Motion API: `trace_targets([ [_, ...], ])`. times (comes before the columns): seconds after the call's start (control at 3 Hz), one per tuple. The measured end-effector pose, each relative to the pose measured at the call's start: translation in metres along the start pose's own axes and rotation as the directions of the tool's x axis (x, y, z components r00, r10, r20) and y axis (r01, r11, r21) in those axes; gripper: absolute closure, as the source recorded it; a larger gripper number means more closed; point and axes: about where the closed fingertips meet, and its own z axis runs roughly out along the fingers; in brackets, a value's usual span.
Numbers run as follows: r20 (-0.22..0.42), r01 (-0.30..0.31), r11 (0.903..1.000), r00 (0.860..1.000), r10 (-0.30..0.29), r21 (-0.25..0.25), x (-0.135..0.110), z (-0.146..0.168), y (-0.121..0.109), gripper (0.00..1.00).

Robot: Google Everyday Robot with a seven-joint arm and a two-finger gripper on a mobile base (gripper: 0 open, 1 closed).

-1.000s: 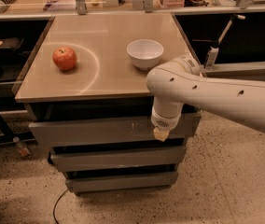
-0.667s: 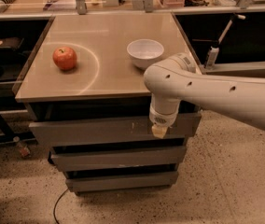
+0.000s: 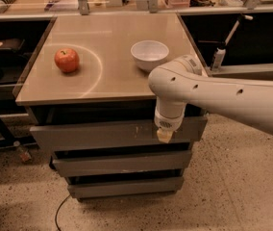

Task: Close top drawer

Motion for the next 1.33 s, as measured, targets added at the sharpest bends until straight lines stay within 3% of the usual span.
trace_targets([
  [0.67,0.0,0.0,1.0,1.0,0.0,0.0,0.0,0.0,0.0,0.12],
  [1.0,0.0,0.0,1.0,1.0,0.0,0.0,0.0,0.0001,0.0,0.0],
  [1.33,0.0,0.0,1.0,1.0,0.0,0.0,0.0,0.0001,0.0,0.0],
])
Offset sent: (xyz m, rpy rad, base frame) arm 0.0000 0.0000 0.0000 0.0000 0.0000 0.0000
